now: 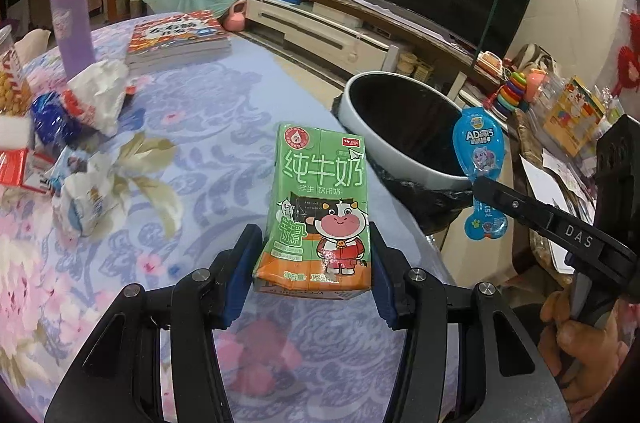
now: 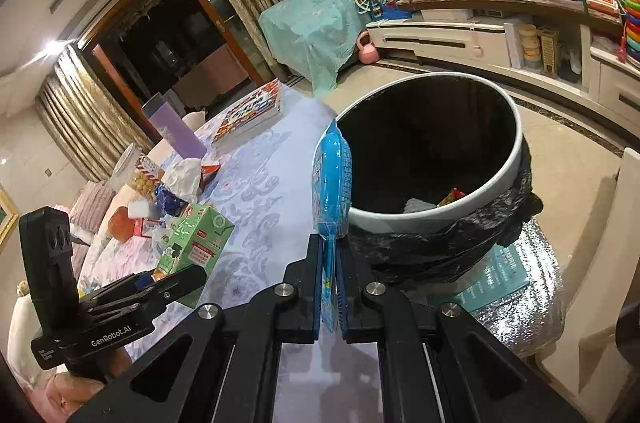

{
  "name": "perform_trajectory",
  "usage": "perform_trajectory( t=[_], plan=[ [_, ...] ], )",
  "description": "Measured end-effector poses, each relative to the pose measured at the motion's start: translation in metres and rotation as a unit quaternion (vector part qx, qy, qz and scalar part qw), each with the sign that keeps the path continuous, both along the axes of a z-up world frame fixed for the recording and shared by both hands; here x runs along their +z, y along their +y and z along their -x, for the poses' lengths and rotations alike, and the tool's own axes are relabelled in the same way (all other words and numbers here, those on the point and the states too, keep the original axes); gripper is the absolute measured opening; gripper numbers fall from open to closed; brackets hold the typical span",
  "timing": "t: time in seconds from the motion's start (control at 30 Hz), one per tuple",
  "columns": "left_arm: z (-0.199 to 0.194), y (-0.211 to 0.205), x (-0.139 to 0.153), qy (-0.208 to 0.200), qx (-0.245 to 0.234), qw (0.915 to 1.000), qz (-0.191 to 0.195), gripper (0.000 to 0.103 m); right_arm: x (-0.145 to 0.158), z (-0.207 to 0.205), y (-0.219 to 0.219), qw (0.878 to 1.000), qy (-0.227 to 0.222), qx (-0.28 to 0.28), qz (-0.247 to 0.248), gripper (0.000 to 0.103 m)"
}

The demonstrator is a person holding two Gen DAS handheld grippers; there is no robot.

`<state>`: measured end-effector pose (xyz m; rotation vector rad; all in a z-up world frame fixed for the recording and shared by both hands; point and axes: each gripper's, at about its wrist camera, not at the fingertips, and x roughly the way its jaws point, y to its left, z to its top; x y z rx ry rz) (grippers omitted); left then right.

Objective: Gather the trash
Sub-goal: 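Open the left tool over the bin while the right tool drops the candy toy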

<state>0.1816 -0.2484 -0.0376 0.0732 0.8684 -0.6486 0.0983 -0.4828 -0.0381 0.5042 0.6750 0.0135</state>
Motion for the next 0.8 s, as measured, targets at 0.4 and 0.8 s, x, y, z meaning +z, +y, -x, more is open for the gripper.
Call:
perform_trajectory(
  t=[0.4, 0.8],
  plan=[
    [-0.005, -0.044, 0.014, -0.013, -0.034, 0.9993, -0.002, 0.051, 0.005, -0.005, -0.024, 1.0, -0.006, -0.016, 0.002, 0.006],
    [-0.027, -0.094, 0.022, -0.012, -0.057, 0.9983, -0.002, 0.051, 0.009, -0.021, -0.053, 0.999, -0.005, -0.031, 0.009, 0.006]
  ],
)
